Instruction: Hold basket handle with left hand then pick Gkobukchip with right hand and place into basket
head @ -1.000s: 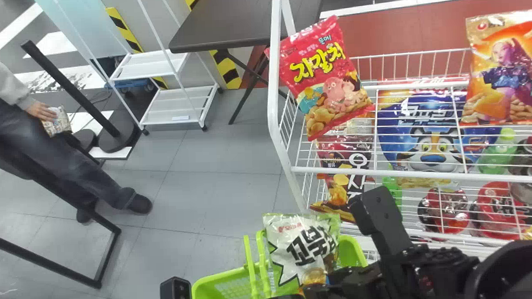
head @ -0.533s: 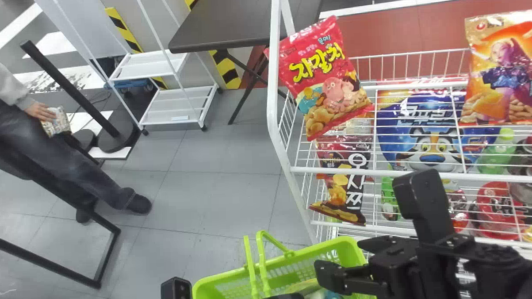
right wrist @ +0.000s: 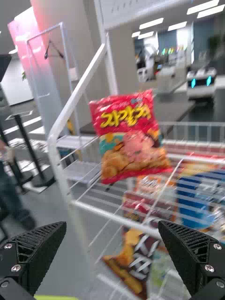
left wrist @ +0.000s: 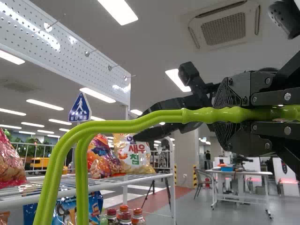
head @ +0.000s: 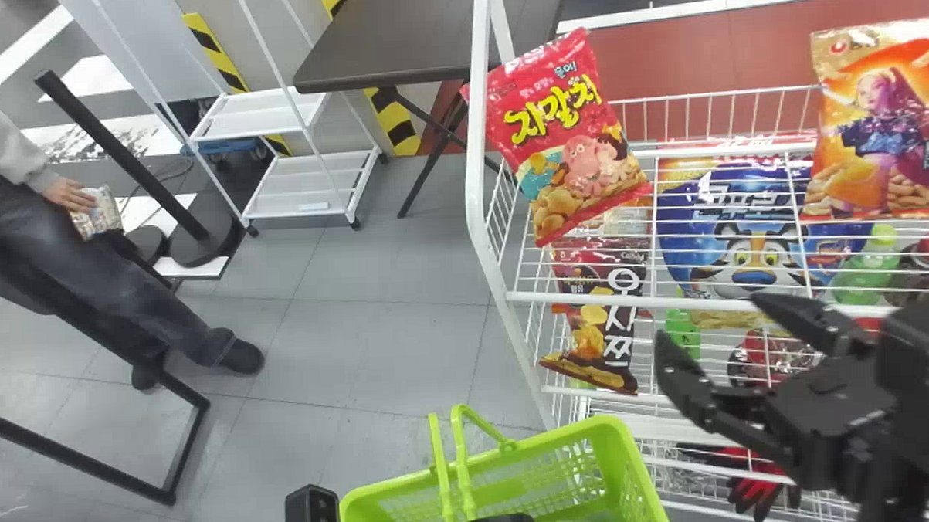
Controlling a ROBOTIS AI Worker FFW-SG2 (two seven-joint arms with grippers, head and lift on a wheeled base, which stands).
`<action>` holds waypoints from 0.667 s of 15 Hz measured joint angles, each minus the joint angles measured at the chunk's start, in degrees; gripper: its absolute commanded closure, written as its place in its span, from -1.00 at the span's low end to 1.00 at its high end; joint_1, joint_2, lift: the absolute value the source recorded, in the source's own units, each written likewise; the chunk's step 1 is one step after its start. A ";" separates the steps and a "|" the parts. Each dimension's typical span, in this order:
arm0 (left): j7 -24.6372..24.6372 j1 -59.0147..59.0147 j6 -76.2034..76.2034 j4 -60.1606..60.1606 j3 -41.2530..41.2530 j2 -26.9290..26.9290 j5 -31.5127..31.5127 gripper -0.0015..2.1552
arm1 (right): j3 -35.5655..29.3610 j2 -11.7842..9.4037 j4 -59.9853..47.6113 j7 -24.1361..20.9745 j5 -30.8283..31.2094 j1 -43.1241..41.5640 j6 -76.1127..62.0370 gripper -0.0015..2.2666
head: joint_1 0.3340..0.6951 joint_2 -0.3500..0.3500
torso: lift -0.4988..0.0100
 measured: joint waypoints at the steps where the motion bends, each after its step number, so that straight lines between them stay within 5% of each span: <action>1: -0.01 -0.03 -0.03 0.03 -0.10 0.00 0.00 1.00 | -1.23 -0.10 1.45 -0.44 1.08 1.53 -5.79 -0.93 | 1.00 0.86 | 0.96; 10: -0.51 0.28 -0.23 0.23 -0.15 -0.20 0.00 1.00 | -12.89 0.64 19.01 -1.08 -1.15 9.13 -44.20 -0.92 | 1.00 0.19 | 0.96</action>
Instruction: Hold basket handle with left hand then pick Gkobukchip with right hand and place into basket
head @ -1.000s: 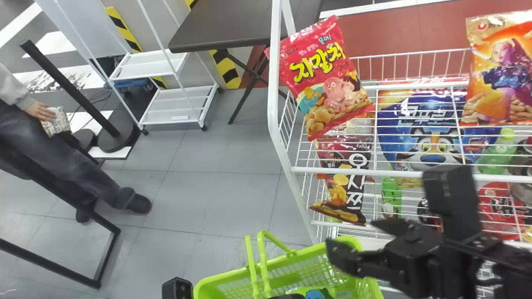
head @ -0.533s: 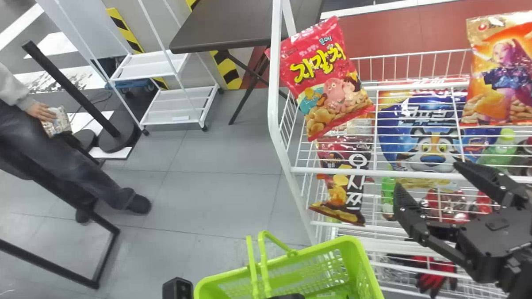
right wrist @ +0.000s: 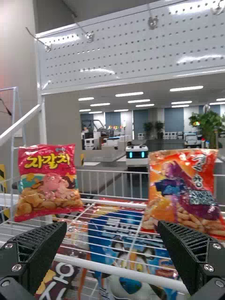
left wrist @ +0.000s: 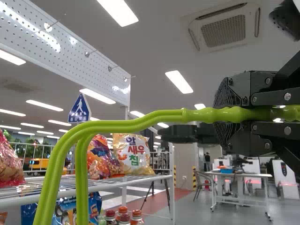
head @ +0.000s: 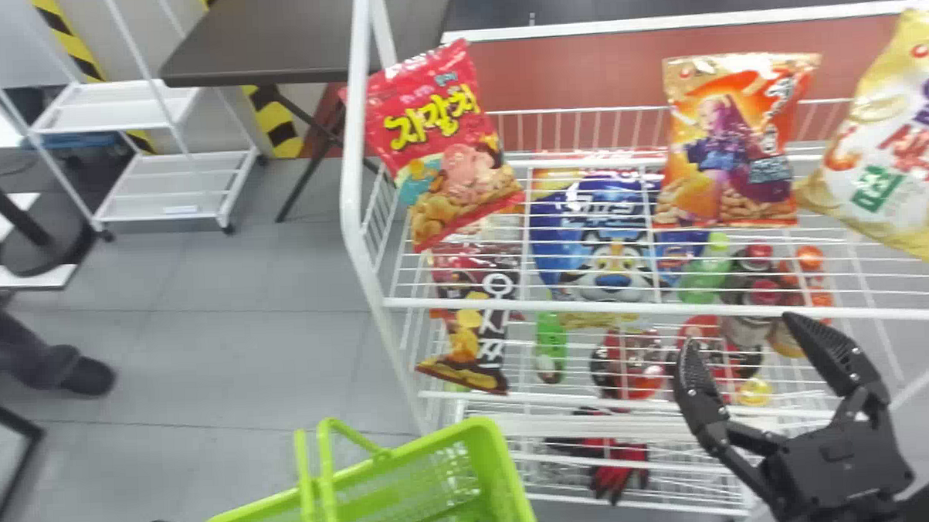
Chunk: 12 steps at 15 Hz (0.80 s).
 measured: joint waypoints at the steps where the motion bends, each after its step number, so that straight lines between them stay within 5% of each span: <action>1: -0.02 0.09 -0.11 -0.02 0.00 -0.04 0.00 1.00 | -0.84 0.00 1.22 0.11 -0.42 0.60 -1.91 -0.92 | 1.00 0.10 | 0.96; 12: 0.12 0.38 -0.01 -0.11 0.00 -0.33 -0.09 1.00 | -4.38 -0.05 3.68 0.73 -4.17 2.47 -3.09 -0.92 | 1.00 -0.18 | 0.96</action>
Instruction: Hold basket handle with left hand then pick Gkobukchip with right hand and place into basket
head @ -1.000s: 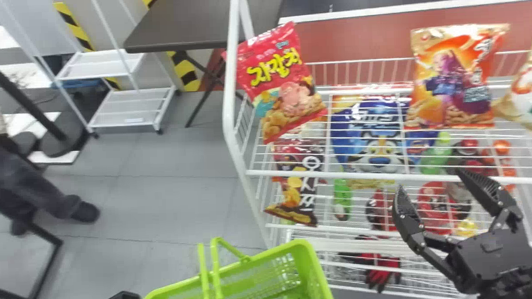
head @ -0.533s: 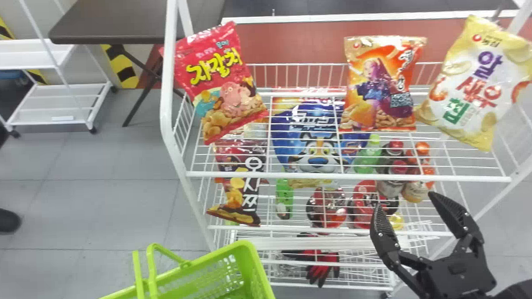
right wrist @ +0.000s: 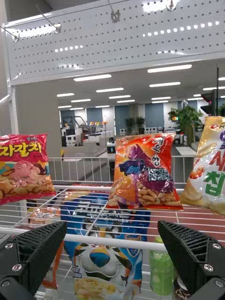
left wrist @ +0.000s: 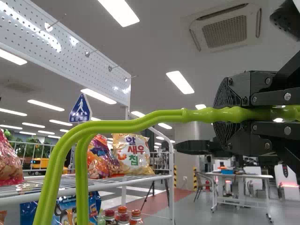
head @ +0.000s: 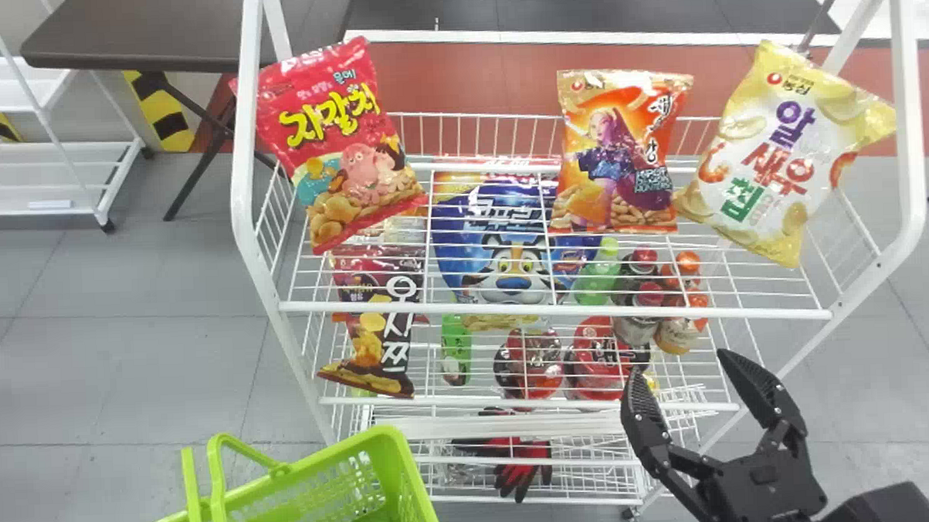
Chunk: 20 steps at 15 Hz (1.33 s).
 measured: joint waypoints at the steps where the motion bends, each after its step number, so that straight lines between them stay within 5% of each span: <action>1: 0.04 0.00 0.00 0.00 0.00 0.00 0.00 1.00 | -0.25 0.03 0.11 -0.06 -0.13 0.00 0.25 -0.92 | 1.00 -0.19 | 0.96; 20: -1.02 0.26 -1.93 0.18 0.05 -0.73 -0.09 1.00 | -0.76 0.32 1.83 -0.06 -0.81 -0.09 -0.29 -0.91 | 1.00 -0.24 | 0.96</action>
